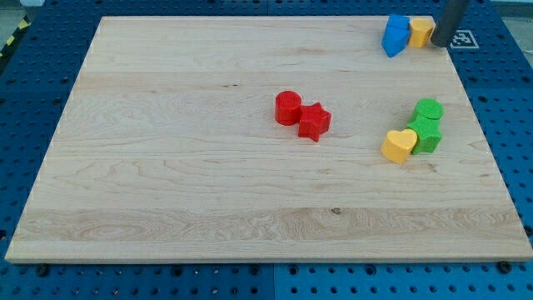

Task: Slide the yellow heart closer to the green circle

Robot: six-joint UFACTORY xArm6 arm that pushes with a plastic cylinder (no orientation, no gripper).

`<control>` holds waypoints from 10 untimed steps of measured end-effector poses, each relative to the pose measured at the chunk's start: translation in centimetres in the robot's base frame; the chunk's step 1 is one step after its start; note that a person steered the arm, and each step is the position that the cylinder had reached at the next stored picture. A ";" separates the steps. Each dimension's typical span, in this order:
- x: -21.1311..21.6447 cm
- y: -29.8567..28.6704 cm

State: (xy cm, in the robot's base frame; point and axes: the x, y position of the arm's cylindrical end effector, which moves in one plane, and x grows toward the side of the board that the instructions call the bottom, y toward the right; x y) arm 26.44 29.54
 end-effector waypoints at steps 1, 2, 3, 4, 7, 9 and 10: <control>4.4 2.5; 8.6 4.9; 10.1 5.0; 18.0 4.8; 23.6 4.0; 26.2 1.8; 26.2 -0.4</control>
State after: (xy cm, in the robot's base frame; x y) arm 52.68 29.19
